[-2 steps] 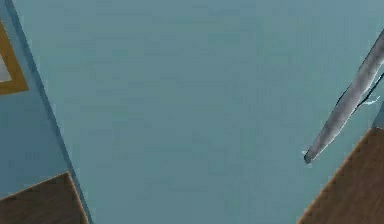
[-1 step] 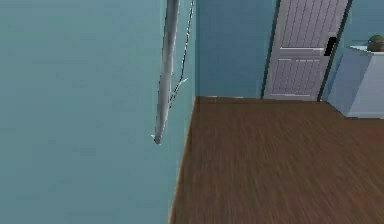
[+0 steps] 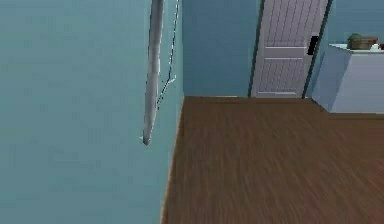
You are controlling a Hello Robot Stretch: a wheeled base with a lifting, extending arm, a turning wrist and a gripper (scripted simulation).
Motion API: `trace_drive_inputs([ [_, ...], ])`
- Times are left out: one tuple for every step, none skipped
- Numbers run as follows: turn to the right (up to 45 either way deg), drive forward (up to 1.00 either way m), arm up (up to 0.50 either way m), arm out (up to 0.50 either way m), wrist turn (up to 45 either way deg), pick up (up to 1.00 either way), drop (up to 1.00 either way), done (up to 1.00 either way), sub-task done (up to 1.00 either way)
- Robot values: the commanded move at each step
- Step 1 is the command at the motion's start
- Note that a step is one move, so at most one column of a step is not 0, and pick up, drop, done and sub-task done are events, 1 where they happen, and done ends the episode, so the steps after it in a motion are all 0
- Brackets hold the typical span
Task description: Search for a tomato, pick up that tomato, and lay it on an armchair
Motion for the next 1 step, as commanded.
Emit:
trace_drive_inputs([
  [-45.0,0.0,0.0,0.0,0.0,0.0,0.0,0.0,0.0],
])
